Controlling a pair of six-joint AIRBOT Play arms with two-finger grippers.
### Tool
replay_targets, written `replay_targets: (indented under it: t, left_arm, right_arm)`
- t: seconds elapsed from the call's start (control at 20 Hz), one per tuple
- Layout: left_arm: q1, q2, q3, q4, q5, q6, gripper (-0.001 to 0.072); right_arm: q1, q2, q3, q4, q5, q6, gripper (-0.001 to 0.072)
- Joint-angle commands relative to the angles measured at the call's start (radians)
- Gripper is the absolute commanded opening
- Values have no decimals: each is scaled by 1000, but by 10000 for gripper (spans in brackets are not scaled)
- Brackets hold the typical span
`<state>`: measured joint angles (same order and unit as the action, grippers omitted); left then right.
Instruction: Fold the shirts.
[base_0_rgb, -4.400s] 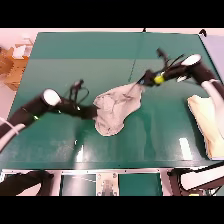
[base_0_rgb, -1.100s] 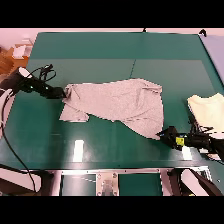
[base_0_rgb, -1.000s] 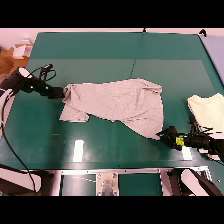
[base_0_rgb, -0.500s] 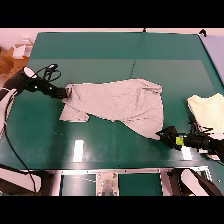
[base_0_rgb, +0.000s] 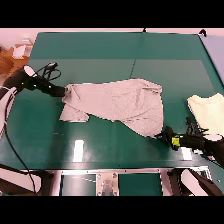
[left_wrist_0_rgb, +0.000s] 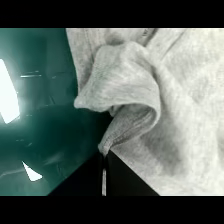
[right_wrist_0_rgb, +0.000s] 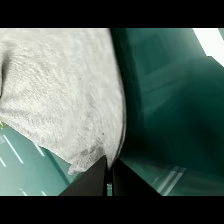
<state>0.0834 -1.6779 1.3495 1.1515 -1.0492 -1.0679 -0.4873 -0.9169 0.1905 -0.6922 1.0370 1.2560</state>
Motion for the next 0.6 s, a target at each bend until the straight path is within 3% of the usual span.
replay_targets:
  t: [0.0, 0.1, 0.3, 0.4, 0.55]
  left_arm:
    - [0, 6, 109, -10, -175, -4, 21]
    - [3, 8, 241, -81, -318, -2, 21]
    - [36, 8, 550, -579, -515, -12, 21]
    - [56, 29, 711, -858, -494, -35, 21]
    - [105, 167, 763, -1104, -283, -31, 21]
  right_arm:
    - [93, 2, 30, 65, -15, -19, 11]
    - [96, 2, 134, 65, 35, -19, 11]
    - [34, 13, 623, 129, 214, 4, 11]
    - [-19, 13, 948, 142, 244, 51, 11]
    - [-130, 12, 1389, 142, 243, 132, 11]
